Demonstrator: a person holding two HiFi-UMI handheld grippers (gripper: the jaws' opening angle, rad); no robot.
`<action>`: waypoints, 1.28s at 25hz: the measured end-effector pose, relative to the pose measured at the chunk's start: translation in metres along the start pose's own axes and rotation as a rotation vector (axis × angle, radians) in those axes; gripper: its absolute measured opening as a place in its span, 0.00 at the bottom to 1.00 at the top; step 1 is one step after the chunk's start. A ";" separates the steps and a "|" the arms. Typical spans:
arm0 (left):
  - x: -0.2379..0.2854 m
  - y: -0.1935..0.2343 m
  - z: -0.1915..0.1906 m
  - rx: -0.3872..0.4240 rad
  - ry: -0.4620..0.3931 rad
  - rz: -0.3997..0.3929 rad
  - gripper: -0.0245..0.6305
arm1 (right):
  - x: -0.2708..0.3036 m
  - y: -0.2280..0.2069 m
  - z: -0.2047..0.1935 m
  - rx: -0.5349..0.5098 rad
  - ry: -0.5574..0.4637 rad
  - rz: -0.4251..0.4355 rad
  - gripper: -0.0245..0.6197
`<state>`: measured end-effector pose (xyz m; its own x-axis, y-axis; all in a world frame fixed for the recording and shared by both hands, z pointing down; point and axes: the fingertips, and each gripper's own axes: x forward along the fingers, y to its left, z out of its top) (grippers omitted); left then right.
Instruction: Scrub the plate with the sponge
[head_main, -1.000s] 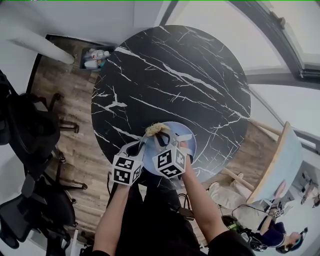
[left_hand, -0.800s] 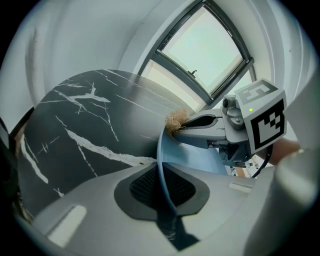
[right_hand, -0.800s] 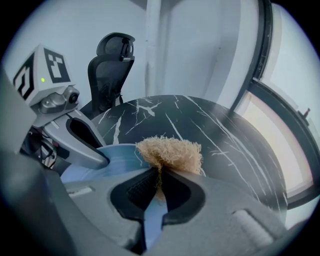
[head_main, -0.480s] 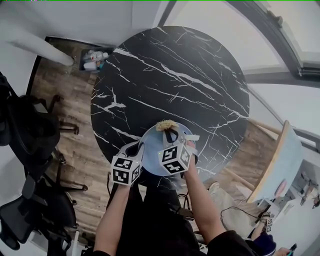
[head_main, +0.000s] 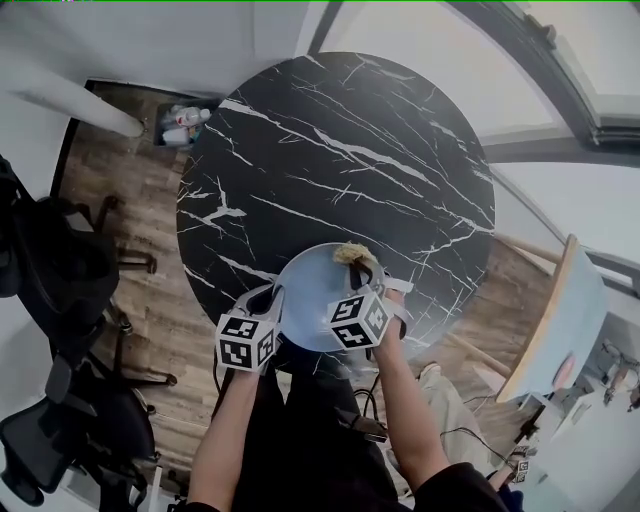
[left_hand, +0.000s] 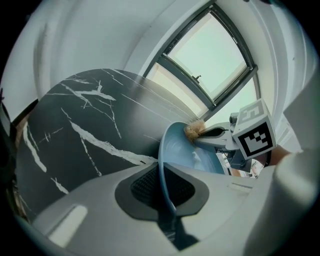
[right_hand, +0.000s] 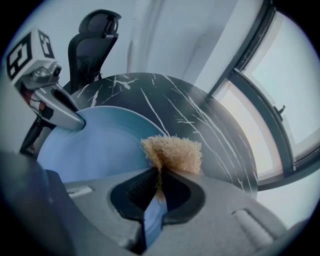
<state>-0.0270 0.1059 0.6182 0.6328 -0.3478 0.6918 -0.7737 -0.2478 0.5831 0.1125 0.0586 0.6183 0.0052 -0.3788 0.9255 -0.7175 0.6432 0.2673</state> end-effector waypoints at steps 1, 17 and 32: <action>0.000 0.000 0.000 -0.013 -0.003 -0.004 0.06 | -0.001 -0.001 -0.005 0.007 0.012 -0.004 0.07; -0.001 0.000 -0.004 -0.076 -0.025 -0.011 0.06 | -0.021 0.010 -0.063 0.035 0.153 -0.010 0.07; -0.001 0.001 -0.005 -0.111 -0.022 -0.015 0.06 | -0.049 0.073 -0.106 0.012 0.250 0.154 0.07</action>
<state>-0.0278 0.1103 0.6202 0.6428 -0.3652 0.6734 -0.7548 -0.1520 0.6381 0.1338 0.1943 0.6211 0.0661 -0.1003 0.9928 -0.7317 0.6716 0.1166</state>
